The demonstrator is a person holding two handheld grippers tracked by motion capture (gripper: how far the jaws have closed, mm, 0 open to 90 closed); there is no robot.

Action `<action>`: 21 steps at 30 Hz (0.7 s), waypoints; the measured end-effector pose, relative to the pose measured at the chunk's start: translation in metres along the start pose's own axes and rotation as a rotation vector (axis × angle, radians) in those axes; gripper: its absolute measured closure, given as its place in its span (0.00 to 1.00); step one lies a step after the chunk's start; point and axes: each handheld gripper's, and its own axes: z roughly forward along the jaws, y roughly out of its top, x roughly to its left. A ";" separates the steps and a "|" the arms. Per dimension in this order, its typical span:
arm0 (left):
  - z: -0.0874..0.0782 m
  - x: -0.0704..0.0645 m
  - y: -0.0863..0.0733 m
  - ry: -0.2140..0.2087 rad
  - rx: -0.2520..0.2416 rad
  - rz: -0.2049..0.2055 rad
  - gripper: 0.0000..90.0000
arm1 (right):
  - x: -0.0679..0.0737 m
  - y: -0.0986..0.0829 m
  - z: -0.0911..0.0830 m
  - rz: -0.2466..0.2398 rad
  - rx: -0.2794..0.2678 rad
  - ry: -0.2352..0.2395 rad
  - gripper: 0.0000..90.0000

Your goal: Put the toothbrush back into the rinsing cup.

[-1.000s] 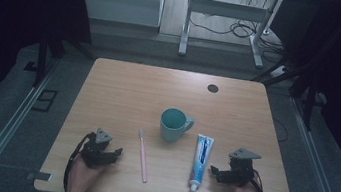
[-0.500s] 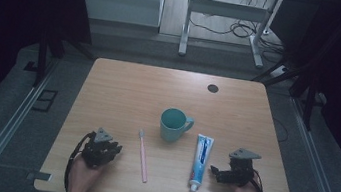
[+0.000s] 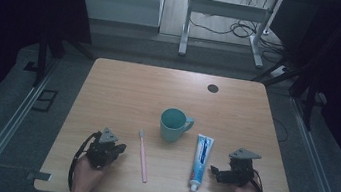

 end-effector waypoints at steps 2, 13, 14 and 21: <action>0.002 -0.002 0.002 -0.001 0.004 0.001 1.00 | 0.000 0.000 0.000 0.001 0.000 0.000 0.01; 0.010 -0.020 0.015 -0.058 0.008 0.044 1.00 | 0.000 0.000 0.000 0.001 0.000 0.000 0.01; 0.011 -0.021 0.017 -0.066 0.008 0.048 0.99 | 0.000 0.000 0.000 0.001 0.000 0.000 0.01; 0.019 -0.034 0.025 -0.110 0.013 0.075 0.99 | 0.000 0.000 0.000 0.001 0.000 0.000 0.01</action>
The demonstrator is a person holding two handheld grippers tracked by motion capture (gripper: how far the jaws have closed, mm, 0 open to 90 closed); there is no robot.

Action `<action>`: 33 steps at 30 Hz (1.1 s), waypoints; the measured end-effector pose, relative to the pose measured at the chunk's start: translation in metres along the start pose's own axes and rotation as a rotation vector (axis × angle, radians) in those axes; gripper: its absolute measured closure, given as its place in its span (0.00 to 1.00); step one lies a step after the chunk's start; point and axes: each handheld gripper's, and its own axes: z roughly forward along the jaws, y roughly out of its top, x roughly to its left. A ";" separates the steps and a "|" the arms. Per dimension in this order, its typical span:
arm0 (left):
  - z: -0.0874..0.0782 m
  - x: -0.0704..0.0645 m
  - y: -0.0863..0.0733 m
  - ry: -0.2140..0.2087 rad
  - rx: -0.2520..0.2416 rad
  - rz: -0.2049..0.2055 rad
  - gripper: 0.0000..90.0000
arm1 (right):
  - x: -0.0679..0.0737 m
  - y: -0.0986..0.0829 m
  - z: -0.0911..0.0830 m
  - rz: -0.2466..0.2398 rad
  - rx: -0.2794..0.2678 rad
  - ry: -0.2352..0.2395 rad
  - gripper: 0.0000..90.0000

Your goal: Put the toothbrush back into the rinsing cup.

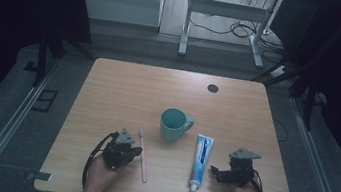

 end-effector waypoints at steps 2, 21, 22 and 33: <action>0.003 -0.004 0.002 -0.012 0.003 0.014 0.99 | 0.000 0.000 0.000 -0.001 0.000 0.000 0.01; 0.027 -0.022 0.000 -0.066 0.094 0.059 0.99 | 0.000 0.000 0.000 0.002 -0.001 0.000 0.01; 0.028 -0.023 -0.001 -0.063 0.096 0.057 0.99 | 0.000 0.000 0.000 0.001 -0.001 0.000 0.01; 0.021 -0.016 -0.011 -0.053 0.118 0.036 0.98 | 0.000 0.000 0.000 0.001 -0.001 0.000 0.01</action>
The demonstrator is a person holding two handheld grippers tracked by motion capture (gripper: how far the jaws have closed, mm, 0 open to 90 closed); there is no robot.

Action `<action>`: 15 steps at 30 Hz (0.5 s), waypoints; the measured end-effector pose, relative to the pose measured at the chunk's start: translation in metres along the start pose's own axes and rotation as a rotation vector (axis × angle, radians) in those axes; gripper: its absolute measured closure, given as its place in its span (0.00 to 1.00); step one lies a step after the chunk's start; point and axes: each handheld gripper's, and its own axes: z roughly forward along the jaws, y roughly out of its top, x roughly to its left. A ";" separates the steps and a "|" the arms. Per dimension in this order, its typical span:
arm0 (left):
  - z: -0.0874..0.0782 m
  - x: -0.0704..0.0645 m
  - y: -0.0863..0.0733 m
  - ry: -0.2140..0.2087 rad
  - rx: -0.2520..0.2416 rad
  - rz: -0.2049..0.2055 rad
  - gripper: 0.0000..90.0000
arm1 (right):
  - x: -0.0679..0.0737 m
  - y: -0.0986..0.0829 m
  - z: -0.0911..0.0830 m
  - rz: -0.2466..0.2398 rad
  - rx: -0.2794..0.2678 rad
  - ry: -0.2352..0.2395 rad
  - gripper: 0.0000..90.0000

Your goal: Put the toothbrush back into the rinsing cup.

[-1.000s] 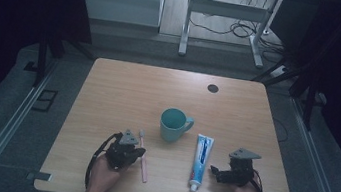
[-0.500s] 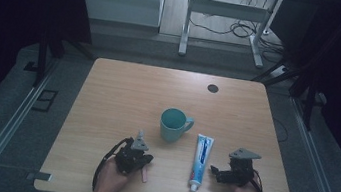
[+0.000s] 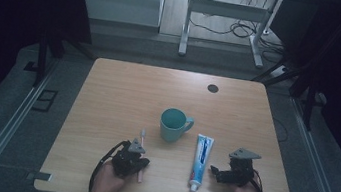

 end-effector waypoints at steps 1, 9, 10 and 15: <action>-0.001 0.001 -0.001 0.008 0.006 0.000 0.98 | 0.000 0.000 0.000 0.000 0.000 0.000 0.01; -0.010 0.009 -0.009 0.046 0.023 -0.013 0.96 | 0.000 0.000 0.000 0.000 0.000 0.000 0.01; -0.011 0.011 -0.010 0.055 0.026 -0.015 0.96 | 0.000 0.000 0.000 0.000 0.000 0.000 0.01; -0.020 0.020 -0.017 0.115 0.041 -0.030 0.95 | 0.000 0.000 0.000 -0.001 0.000 0.000 0.01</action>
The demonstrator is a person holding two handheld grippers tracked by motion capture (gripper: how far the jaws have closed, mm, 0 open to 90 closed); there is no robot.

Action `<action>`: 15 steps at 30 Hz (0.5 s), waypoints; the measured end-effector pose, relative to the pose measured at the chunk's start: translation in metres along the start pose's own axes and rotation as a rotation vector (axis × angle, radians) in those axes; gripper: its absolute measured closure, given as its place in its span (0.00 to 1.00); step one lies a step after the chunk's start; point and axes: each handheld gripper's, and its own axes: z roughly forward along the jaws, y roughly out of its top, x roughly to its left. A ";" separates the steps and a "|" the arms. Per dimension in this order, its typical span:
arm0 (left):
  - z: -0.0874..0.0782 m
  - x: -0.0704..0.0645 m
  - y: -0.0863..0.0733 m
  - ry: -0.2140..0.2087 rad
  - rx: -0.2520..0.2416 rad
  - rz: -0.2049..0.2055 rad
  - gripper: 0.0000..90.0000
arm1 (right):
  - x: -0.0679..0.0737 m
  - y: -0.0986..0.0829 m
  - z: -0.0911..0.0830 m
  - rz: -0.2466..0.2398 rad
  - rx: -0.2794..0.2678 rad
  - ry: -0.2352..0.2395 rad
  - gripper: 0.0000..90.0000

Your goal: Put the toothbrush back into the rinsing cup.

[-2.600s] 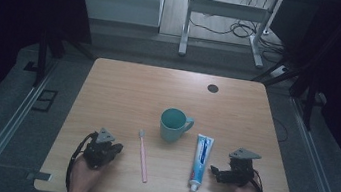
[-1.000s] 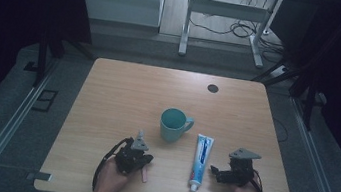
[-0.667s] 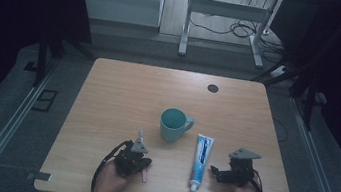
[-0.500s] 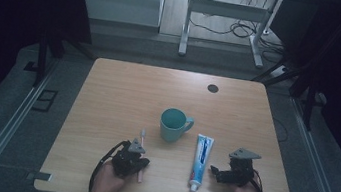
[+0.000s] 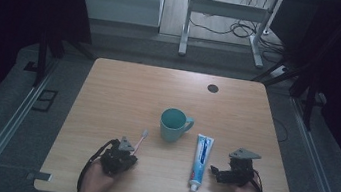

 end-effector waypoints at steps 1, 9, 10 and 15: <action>-0.001 0.002 -0.001 0.002 -0.002 -0.009 0.95 | 0.000 0.000 0.000 0.001 0.000 0.000 0.01; -0.002 0.004 0.001 -0.033 -0.021 -0.026 0.95 | 0.000 0.000 0.000 0.000 0.001 0.000 0.01; -0.003 0.005 0.001 -0.036 -0.026 -0.022 0.93 | 0.000 0.000 0.000 0.000 0.001 0.000 0.01; -0.008 0.012 0.006 -0.039 -0.037 -0.046 0.89 | 0.000 0.000 0.000 0.000 0.001 0.000 0.01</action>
